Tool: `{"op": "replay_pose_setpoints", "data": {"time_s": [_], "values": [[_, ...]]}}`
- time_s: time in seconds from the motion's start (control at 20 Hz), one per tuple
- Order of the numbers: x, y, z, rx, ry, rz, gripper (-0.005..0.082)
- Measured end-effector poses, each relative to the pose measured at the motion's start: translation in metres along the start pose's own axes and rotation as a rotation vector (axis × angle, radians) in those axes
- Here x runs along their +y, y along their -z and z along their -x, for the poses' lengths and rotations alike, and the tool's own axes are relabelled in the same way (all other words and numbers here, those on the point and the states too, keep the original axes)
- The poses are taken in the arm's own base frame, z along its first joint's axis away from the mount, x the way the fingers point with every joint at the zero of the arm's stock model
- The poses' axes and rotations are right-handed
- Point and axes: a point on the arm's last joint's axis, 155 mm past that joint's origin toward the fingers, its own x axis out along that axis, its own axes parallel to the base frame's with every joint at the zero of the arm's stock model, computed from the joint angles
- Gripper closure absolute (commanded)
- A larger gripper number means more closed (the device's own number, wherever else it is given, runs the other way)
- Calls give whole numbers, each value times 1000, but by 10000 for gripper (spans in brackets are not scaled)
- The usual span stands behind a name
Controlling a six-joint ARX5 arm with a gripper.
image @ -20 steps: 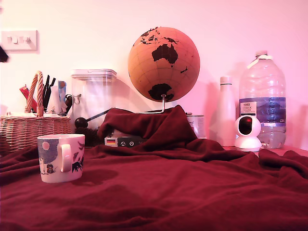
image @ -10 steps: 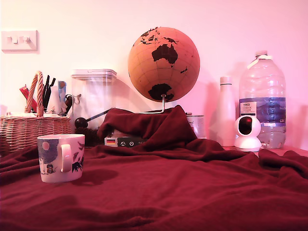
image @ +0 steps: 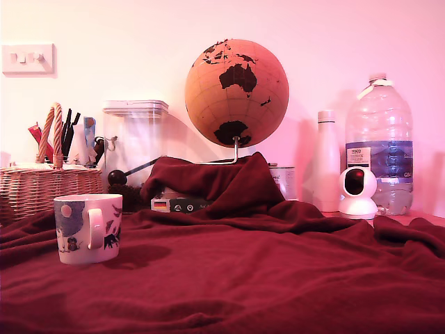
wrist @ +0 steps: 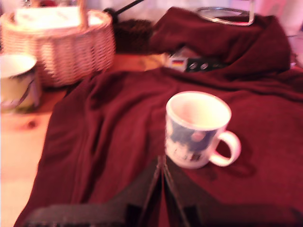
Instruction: Pick up the coffee capsules on the table and drop them inside the coffee cup
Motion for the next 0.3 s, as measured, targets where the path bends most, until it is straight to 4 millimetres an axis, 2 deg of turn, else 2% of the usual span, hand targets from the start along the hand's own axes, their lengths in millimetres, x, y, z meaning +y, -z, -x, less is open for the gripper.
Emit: {"op": "replay_pose_setpoints", "data": {"time_s": [0.3], "values": [[5,2,14,-25,-27,25,790]]}}
